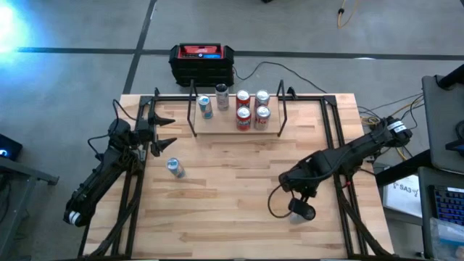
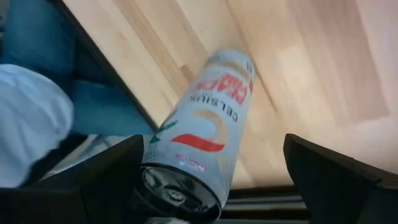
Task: Place canned beverage on shelf
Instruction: Put the white and pink soda can on the shelf aligned with the other white and pink soda can
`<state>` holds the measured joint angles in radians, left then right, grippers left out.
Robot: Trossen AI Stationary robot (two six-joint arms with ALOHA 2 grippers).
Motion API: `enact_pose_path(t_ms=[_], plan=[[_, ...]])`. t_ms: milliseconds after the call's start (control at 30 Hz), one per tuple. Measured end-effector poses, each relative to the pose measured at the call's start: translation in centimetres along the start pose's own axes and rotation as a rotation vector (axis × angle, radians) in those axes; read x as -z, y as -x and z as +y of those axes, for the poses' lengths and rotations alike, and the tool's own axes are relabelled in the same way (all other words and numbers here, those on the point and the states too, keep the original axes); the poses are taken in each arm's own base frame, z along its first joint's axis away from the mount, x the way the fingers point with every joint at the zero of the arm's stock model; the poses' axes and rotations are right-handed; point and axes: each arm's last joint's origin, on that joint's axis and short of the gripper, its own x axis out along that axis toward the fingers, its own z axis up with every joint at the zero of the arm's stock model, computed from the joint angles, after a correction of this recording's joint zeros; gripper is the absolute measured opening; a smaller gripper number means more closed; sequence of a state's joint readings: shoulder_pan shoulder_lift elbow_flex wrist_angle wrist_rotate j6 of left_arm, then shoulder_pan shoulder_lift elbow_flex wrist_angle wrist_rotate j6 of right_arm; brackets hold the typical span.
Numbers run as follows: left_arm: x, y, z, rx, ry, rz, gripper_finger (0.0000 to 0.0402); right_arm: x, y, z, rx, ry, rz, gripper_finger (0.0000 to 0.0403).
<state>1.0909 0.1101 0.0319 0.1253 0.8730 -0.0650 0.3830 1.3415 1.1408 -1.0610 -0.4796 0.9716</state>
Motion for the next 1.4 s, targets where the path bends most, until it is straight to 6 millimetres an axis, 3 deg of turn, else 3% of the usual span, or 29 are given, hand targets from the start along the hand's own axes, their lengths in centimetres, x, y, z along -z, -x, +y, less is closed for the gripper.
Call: enact_pose_path(t_ms=[700,900,1167,1400], plan=[[0.01,0.00,0.00,0.000,0.001,0.000,0.0380,-0.27,-0.18,0.23,0.042,0.194,-0.088,0.0370],[0.01,0.00,0.00,0.000,0.001,0.000,0.0380,-0.37,-0.14,-0.15,0.148,0.324,-0.156,0.0369],[0.01,0.00,0.00,0.000,0.001,0.000,0.0380,0.02,-0.18,0.18,0.182,0.723,-0.150,0.0369],[0.00,0.00,0.00,0.000,0.000,0.000,0.0380,0.49,-0.21,0.37,0.173,0.797,-0.137,0.0369]])
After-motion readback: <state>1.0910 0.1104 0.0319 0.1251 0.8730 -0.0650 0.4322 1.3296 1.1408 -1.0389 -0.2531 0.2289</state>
